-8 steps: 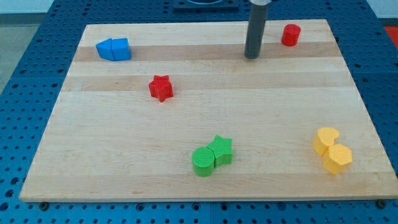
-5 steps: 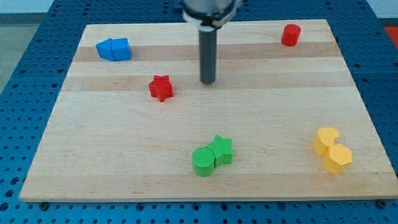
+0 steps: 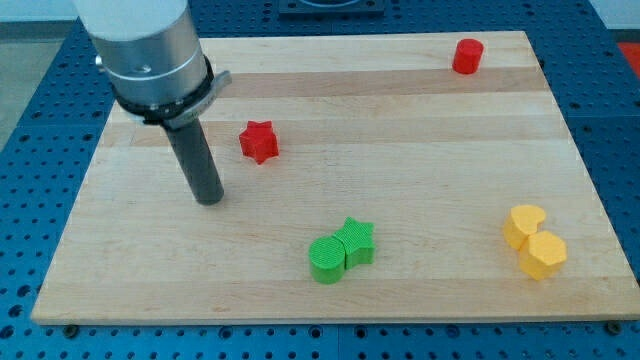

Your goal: Slide the red star to the left of the red circle

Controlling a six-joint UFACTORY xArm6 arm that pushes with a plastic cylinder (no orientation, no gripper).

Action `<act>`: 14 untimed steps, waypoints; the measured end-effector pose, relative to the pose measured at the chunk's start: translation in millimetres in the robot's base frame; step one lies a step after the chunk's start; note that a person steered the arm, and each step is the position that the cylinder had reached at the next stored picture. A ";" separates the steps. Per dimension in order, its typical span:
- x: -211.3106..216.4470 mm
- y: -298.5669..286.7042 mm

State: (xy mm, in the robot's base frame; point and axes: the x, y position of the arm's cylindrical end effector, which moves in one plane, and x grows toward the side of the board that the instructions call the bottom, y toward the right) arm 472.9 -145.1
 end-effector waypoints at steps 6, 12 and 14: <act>-137.4 128.6; -186.5 137.8; -201.5 191.0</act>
State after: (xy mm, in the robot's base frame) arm 271.4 45.9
